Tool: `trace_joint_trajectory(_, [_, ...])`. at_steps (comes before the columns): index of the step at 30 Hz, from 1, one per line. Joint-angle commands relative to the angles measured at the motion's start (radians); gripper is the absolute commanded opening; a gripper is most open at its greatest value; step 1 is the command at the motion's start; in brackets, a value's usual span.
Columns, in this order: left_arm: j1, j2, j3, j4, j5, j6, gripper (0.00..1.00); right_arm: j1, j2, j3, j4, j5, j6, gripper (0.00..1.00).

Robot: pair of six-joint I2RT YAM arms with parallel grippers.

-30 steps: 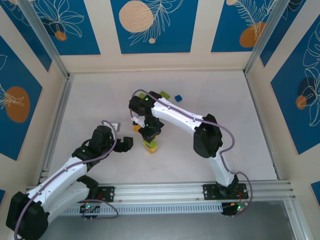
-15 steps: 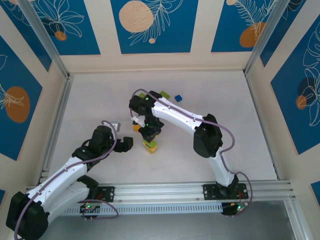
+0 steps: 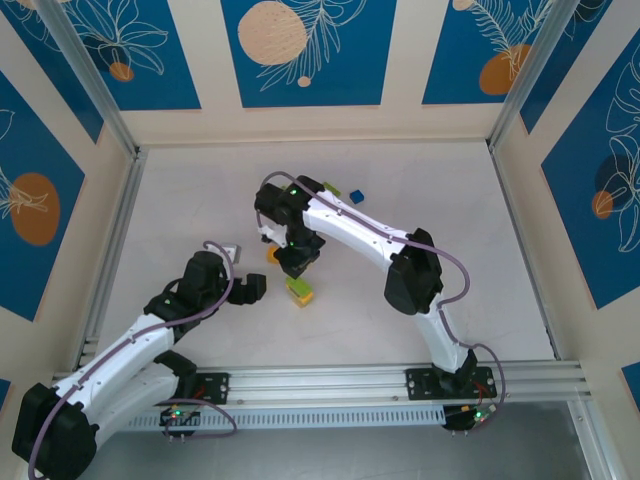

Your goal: Assemble a carrot with lego

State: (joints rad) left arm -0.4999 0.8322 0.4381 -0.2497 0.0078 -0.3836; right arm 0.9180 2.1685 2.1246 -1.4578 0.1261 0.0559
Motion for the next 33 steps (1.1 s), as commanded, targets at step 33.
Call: trace_joint_trajectory(33, [-0.01, -0.002, -0.007, 0.005, -0.031, -0.003, 0.95, 0.113, -0.149, -0.362, 0.218, -0.105, 0.121, 0.26])
